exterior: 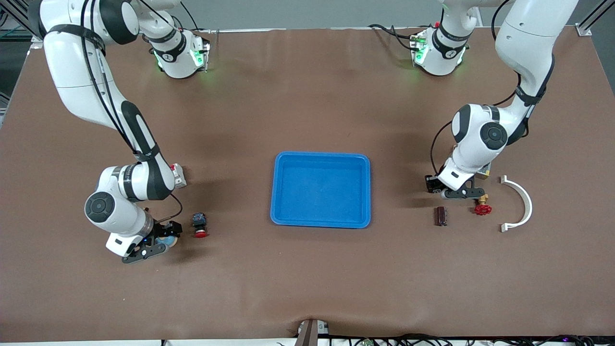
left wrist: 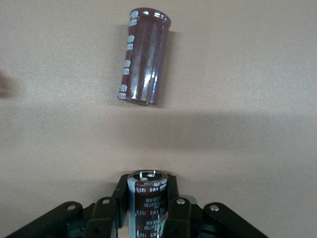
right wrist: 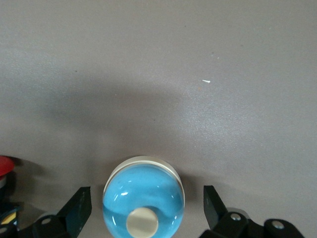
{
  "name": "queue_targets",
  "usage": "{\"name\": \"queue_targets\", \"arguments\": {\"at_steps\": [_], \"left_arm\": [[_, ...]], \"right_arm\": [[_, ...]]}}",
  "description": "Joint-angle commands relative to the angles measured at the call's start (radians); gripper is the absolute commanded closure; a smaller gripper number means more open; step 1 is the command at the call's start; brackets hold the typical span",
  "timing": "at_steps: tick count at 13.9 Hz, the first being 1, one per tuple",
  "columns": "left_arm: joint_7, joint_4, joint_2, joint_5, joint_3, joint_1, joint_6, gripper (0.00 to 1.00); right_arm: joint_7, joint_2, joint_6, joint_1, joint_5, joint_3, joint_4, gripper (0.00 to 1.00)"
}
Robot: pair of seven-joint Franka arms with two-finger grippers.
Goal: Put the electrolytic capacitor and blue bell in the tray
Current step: 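Carry the bell and capacitor with both grippers over the blue tray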
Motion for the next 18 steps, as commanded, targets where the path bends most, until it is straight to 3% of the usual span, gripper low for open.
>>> {"name": "queue_targets", "arguments": {"at_steps": [1,2,4,7,13,18], "left_arm": [[-0.039,0.001,-0.04,0.017,0.002,0.01,-0.021,1.0],[-0.039,0.01,-0.064,0.017,0.002,0.01,-0.063,1.0],[-0.06,0.048,-0.112,0.017,0.002,0.01,-0.189,1.0],[-0.311,0.166,-0.149,0.016,-0.002,0.008,-0.433,1.0],[-0.565,0.373,-0.183,-0.056,-0.005,0.013,-0.708,1.0],[-0.853,0.383,-0.235,-0.104,-0.036,0.014,-0.743,1.0]], "right_arm": [[-0.002,0.015,0.002,-0.001,0.009,0.005,0.021,0.16],[-0.002,0.014,0.002,-0.001,0.009,0.005,0.021,0.23],[-0.002,0.014,0.002,-0.001,0.018,0.005,0.021,0.27],[-0.002,0.014,0.002,-0.001,0.024,0.005,0.021,0.46],[-0.004,-0.006,-0.035,0.004,0.032,0.006,0.052,0.46],[0.009,-0.017,-0.268,0.011,0.032,0.006,0.196,0.46]]}}
